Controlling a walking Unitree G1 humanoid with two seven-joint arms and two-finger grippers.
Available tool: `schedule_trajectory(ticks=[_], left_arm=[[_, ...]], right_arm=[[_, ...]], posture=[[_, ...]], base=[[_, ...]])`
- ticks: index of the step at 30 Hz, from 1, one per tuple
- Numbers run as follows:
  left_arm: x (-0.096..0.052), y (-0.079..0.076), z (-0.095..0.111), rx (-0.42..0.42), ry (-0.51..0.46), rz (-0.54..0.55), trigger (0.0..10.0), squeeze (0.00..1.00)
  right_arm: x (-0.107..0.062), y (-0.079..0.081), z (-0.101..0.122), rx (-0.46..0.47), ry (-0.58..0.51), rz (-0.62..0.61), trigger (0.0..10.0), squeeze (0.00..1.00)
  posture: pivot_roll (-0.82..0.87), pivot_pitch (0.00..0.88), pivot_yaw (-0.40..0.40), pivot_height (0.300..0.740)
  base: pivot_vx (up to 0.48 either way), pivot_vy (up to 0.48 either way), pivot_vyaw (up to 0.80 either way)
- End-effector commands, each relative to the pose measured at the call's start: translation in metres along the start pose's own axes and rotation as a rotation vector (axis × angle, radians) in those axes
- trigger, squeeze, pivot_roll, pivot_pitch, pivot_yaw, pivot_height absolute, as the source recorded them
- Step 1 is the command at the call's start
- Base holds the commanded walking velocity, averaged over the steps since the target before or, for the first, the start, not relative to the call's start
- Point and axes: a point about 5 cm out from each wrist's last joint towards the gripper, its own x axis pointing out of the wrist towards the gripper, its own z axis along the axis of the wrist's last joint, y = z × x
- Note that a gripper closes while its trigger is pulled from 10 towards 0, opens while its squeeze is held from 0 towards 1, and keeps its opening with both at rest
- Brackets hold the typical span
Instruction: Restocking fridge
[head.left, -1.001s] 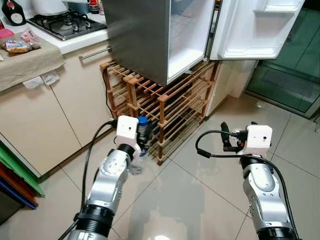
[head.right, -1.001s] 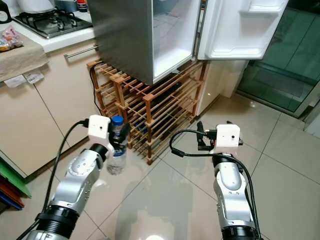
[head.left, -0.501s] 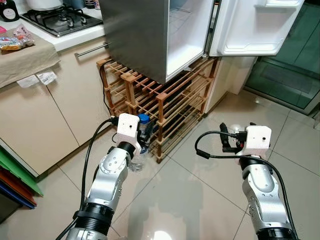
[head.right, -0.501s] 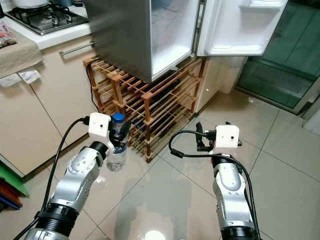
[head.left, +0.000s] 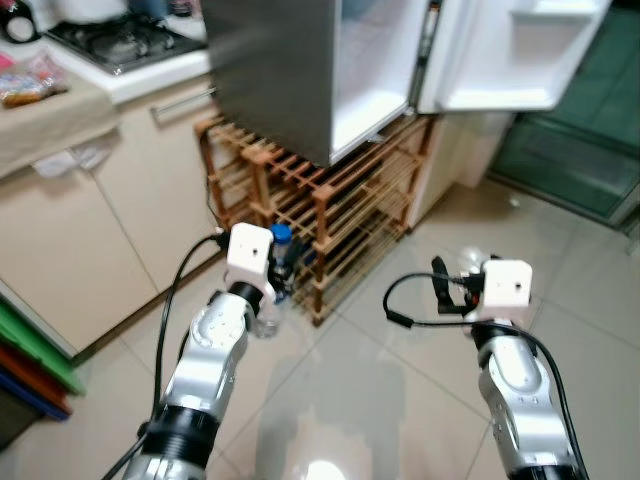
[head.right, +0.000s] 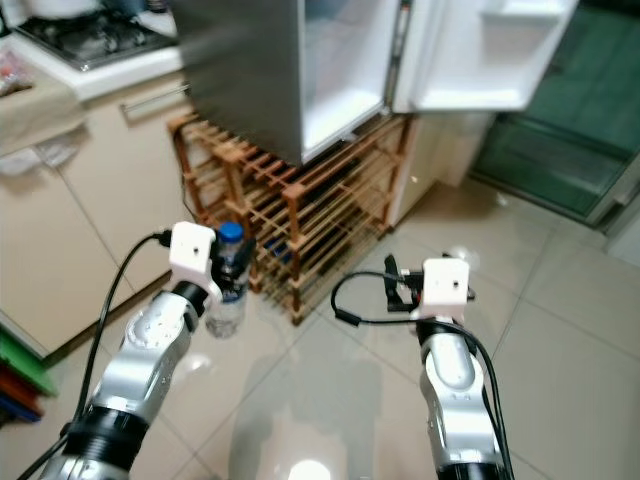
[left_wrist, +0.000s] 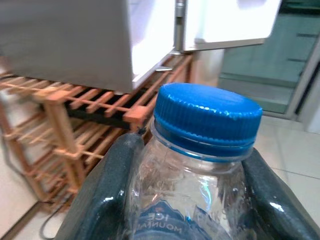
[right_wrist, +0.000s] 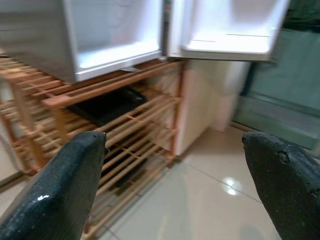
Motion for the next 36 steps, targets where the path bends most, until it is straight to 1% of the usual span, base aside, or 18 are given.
schedule_trajectory(ticks=[1, 4, 7, 11, 13, 15, 16, 17, 18, 19, 20, 22, 24, 26, 28, 31, 36], left_arm=[[0.006, -0.004, 0.011, 0.008, -0.049, -0.011, 10.0, 0.0], [0.007, -0.006, 0.011, 0.008, -0.049, -0.013, 10.0, 0.0], [0.007, -0.005, 0.011, 0.024, -0.046, 0.008, 10.0, 0.0], [0.008, -0.003, 0.013, -0.004, -0.059, 0.024, 10.0, 0.0], [0.008, -0.003, 0.013, -0.006, -0.06, 0.025, 10.0, 0.0], [0.009, -0.005, 0.022, -0.063, -0.109, -0.005, 10.0, 0.0], [0.01, -0.008, 0.024, -0.076, -0.118, -0.035, 10.0, 0.0], [0.01, -0.008, 0.024, -0.076, -0.118, -0.035, 10.0, 0.0], [0.011, -0.01, 0.027, -0.085, -0.134, -0.052, 10.0, 0.0], [0.013, -0.015, 0.03, -0.065, -0.148, -0.073, 10.0, 0.0], [0.013, -0.015, 0.03, -0.065, -0.148, -0.073, 10.0, 0.0], [0.013, -0.017, 0.03, -0.038, -0.153, -0.081, 10.0, 0.0], [0.013, -0.017, 0.029, -0.053, -0.148, -0.077, 10.0, 0.0], [0.013, -0.016, 0.028, -0.052, -0.142, -0.071, 10.0, 0.0], [0.011, -0.009, 0.025, -0.046, -0.13, -0.048, 10.0, 0.0], [0.011, -0.006, 0.024, -0.049, -0.127, -0.034, 10.0, 0.0], [0.011, -0.005, 0.023, -0.051, -0.124, -0.029, 10.0, 0.0]], right_arm=[[0.002, -0.005, 0.0, -0.007, 0.006, -0.008, 10.0, 0.0], [0.004, -0.004, 0.001, 0.0, 0.001, -0.009, 10.0, 0.0], [0.005, -0.003, 0.002, 0.004, -0.009, -0.01, 10.0, 0.0], [0.006, -0.004, 0.004, 0.009, -0.017, -0.023, 10.0, 0.0], [0.006, -0.004, 0.004, 0.009, -0.018, -0.023, 10.0, 0.0], [0.008, -0.006, 0.004, 0.011, -0.019, -0.033, 10.0, 0.0], [0.009, -0.006, 0.004, 0.01, -0.021, -0.035, 10.0, 0.0], [0.009, -0.006, 0.004, 0.01, -0.021, -0.035, 10.0, 0.0], [0.009, -0.006, 0.005, 0.009, -0.024, -0.034, 10.0, 0.0], [0.009, -0.006, 0.006, 0.008, -0.027, -0.034, 10.0, 0.0], [0.009, -0.006, 0.006, 0.008, -0.027, -0.034, 10.0, 0.0], [0.009, -0.007, 0.006, 0.007, -0.028, -0.036, 10.0, 0.0], [0.009, -0.008, 0.006, 0.006, -0.028, -0.037, 10.0, 0.0], [0.009, -0.008, 0.006, 0.007, -0.028, -0.037, 10.0, 0.0], [0.009, -0.007, 0.005, 0.009, -0.028, -0.036, 10.0, 0.0], [0.009, -0.006, 0.005, 0.01, -0.028, -0.036, 10.0, 0.0], [0.008, -0.006, 0.005, 0.013, -0.028, -0.038, 10.0, 0.0]], posture=[[-0.08, 0.0, 0.007, 0.74], [-0.08, 0.0, 0.009, 0.74], [-0.08, 0.0, 0.015, 0.74], [-0.07, 0.0, 0.029, 0.74], [-0.07, 0.0, 0.029, 0.74], [-0.08, 0.0, 0.029, 0.74], [-0.08, 0.0, 0.029, 0.74], [-0.08, 0.0, 0.029, 0.74], [-0.08, 0.0, 0.029, 0.74], [-0.08, 0.0, 0.029, 0.74], [-0.08, 0.0, 0.029, 0.74], [-0.08, 0.0, 0.029, 0.74], [-0.08, 0.0, 0.03, 0.74], [-0.08, 0.0, 0.03, 0.74], [-0.08, 0.0, 0.031, 0.74], [-0.08, 0.0, 0.034, 0.74], [-0.08, 0.0, 0.039, 0.74]], base=[[0.0, 0.0, -0.79], [0.0, 0.0, -0.72], [0.0, 0.0, 0.0], [0.0, 0.0, 0.0], [0.0, 0.0, 0.0], [0.0, 0.0, 0.0], [0.0, 0.0, 0.0], [0.0, 0.0, 0.0], [0.461, 0.0, 0.0], [0.458, 0.0, 0.0], [0.458, 0.0, 0.0], [0.459, 0.0, 0.0], [0.458, 0.0, 0.0], [0.458, 0.0, 0.0], [0.458, 0.0, 0.0], [0.458, 0.0, 0.0], [0.457, 0.0, 0.0]])
